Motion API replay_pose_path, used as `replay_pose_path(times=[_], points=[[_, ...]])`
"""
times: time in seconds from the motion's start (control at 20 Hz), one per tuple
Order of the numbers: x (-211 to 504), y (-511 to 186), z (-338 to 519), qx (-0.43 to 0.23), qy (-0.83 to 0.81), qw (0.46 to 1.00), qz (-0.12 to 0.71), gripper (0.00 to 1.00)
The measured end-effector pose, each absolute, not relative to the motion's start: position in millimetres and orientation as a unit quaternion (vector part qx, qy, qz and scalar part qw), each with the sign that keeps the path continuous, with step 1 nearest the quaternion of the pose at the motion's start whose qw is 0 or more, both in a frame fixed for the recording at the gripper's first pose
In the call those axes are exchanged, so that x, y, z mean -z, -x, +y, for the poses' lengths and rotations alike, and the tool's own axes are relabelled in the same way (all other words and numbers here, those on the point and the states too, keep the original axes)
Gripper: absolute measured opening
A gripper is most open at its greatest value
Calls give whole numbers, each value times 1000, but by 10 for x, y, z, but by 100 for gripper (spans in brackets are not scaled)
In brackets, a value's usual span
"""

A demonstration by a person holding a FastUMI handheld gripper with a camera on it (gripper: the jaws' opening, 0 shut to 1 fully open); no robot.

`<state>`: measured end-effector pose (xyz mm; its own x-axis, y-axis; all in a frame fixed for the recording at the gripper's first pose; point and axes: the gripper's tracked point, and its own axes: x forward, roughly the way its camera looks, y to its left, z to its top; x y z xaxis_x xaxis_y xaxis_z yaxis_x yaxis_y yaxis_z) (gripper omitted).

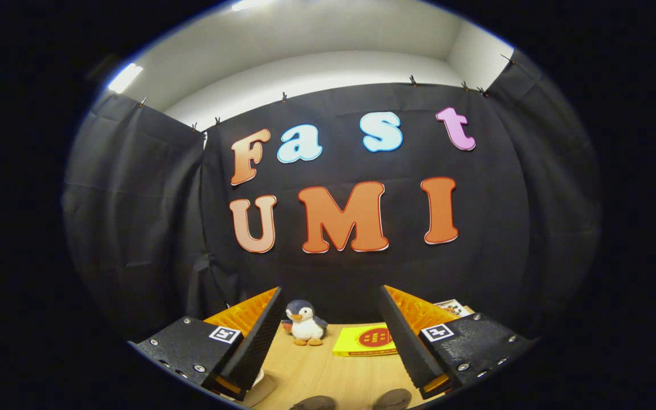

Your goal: Open the storage box then place both shoes into the box .Put the left shoe in first, then the right shoe, with the right side of both shoes facing outward in a uniform manner.

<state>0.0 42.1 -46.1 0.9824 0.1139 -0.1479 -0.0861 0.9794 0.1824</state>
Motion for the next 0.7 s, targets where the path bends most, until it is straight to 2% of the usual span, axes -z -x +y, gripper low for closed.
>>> replay_pose_path(times=[0.45,0.7], points=[[1271,54,1305,-152,-210,940,223,98],[1845,254,1745,-197,-255,888,328,98]])
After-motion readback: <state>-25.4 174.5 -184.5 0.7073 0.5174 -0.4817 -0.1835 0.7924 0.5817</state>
